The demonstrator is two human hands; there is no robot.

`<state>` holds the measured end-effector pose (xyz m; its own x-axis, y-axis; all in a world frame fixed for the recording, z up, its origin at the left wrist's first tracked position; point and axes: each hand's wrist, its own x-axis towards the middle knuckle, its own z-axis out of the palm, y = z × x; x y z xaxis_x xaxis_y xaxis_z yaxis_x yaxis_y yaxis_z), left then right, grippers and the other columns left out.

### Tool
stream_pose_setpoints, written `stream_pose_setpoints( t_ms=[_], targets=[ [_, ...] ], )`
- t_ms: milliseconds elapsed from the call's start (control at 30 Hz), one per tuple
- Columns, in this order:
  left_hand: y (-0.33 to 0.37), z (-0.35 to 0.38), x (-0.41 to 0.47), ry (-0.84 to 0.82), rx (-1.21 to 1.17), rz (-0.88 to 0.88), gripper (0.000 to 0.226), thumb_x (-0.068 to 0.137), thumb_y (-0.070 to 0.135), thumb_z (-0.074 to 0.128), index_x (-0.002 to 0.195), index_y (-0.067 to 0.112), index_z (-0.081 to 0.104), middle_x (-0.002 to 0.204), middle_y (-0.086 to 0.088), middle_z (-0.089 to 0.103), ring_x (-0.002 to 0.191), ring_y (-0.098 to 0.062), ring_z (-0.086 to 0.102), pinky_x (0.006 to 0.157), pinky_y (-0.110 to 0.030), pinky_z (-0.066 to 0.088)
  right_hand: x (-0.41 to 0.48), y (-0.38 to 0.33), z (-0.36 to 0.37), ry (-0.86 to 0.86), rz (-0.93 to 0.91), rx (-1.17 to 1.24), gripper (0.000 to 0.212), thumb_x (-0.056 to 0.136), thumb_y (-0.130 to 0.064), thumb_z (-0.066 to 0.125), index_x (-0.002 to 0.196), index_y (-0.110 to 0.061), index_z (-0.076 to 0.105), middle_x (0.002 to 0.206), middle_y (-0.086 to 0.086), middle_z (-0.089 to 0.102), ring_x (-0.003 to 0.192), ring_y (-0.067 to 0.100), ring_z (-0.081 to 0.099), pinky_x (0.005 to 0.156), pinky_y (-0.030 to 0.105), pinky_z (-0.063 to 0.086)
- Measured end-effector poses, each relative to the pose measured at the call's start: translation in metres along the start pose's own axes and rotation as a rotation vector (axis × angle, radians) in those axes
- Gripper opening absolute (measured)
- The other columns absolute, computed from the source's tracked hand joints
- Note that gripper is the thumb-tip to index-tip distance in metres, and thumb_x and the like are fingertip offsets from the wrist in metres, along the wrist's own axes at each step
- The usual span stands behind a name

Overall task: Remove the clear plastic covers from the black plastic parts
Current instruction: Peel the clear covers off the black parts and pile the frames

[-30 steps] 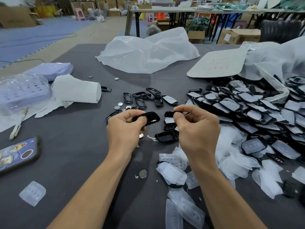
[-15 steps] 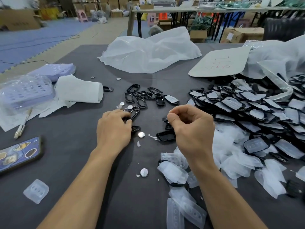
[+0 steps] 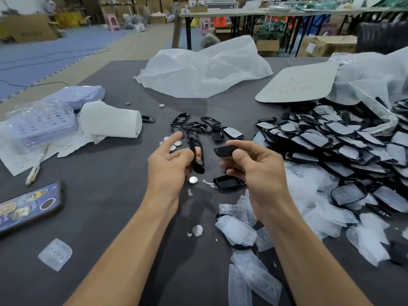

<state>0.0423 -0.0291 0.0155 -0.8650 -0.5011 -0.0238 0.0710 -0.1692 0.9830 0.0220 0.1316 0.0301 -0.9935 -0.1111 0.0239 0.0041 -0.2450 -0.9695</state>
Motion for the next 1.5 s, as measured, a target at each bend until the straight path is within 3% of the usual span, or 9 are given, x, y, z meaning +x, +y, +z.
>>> stream_pose_setpoints(
  t_ms=[167,300,433,567,767,967,1233,1367,1500],
  targets=[
    [0.000,0.004,-0.007,-0.103,-0.149,-0.124,0.042,0.092,-0.001,0.068,0.129,0.017,0.061,0.084,-0.001,0.079,0.070,-0.011,0.072,0.054,-0.020,0.051,0.000,0.002,0.000,-0.006,-0.010,-0.029,0.026,0.099,0.001,0.060,0.093,-0.016,0.078,0.082,0.009,0.079,0.071,0.020,0.076,0.059,0.022,0.056],
    [0.003,0.003,-0.010,-0.108,-0.158,-0.144,0.037,0.088,-0.002,0.074,0.120,0.015,0.070,0.088,-0.005,0.081,0.078,-0.015,0.077,0.056,-0.019,0.054,0.000,0.002,-0.004,0.060,-0.012,-0.056,0.022,0.094,-0.001,0.069,0.087,-0.018,0.080,0.079,0.009,0.078,0.064,0.016,0.072,0.057,0.018,0.053],
    [0.001,0.005,-0.012,-0.044,-0.099,-0.094,0.024,0.085,-0.008,0.076,0.098,0.012,0.078,0.083,-0.007,0.080,0.071,-0.013,0.074,0.055,-0.019,0.054,0.002,0.000,-0.006,0.109,0.000,-0.006,0.021,0.090,0.003,0.070,0.082,-0.014,0.080,0.074,0.011,0.076,0.056,0.013,0.066,0.053,0.016,0.049],
    [0.001,0.006,-0.013,-0.038,-0.125,-0.037,0.023,0.085,-0.010,0.075,0.086,0.011,0.080,0.080,-0.003,0.079,0.073,-0.011,0.073,0.064,-0.019,0.058,0.001,-0.001,-0.002,0.068,0.069,0.016,0.023,0.092,0.000,0.069,0.079,-0.016,0.079,0.077,0.011,0.077,0.060,0.014,0.067,0.057,0.019,0.054],
    [-0.002,0.012,-0.016,0.049,-0.086,-0.018,0.015,0.082,-0.006,0.081,0.088,0.007,0.077,0.078,-0.006,0.079,0.062,-0.013,0.070,0.054,-0.021,0.055,-0.001,0.000,0.000,0.068,0.067,0.043,0.016,0.093,-0.002,0.068,0.082,-0.012,0.072,0.076,0.012,0.077,0.055,0.016,0.065,0.049,0.022,0.047],
    [-0.010,0.015,-0.021,0.063,0.112,0.049,0.044,0.082,0.007,0.083,0.114,0.035,0.071,0.080,0.001,0.080,0.064,-0.013,0.076,0.068,-0.031,0.064,-0.007,0.008,0.007,0.154,-0.136,-0.329,0.008,0.084,-0.017,0.076,0.078,-0.021,0.072,0.058,0.000,0.069,0.048,0.013,0.059,0.051,0.028,0.048],
    [-0.012,0.016,-0.021,0.016,0.107,0.034,0.031,0.078,0.007,0.078,0.098,0.030,0.082,0.083,-0.002,0.081,0.073,-0.020,0.078,0.070,-0.034,0.063,-0.012,0.005,0.011,0.176,-0.269,-0.369,0.019,0.087,-0.011,0.075,0.080,-0.028,0.071,0.068,-0.005,0.073,0.062,0.018,0.071,0.064,0.039,0.061],
    [-0.009,0.020,-0.023,-0.049,-0.013,0.025,0.033,0.084,-0.002,0.076,0.090,0.029,0.084,0.086,-0.006,0.081,0.077,-0.020,0.078,0.066,-0.026,0.062,-0.011,0.010,0.009,0.213,-0.262,-0.411,0.022,0.090,-0.011,0.072,0.090,-0.033,0.067,0.069,-0.007,0.073,0.060,0.014,0.068,0.060,0.029,0.057],
    [-0.004,0.021,-0.026,-0.110,-0.070,0.041,0.041,0.085,-0.011,0.073,0.081,0.029,0.084,0.084,-0.007,0.081,0.074,-0.016,0.077,0.065,-0.022,0.059,-0.011,0.011,0.009,0.276,-0.357,-0.529,0.017,0.086,-0.016,0.079,0.082,-0.030,0.072,0.074,-0.021,0.072,0.066,-0.001,0.065,0.061,0.010,0.047]
  ],
)
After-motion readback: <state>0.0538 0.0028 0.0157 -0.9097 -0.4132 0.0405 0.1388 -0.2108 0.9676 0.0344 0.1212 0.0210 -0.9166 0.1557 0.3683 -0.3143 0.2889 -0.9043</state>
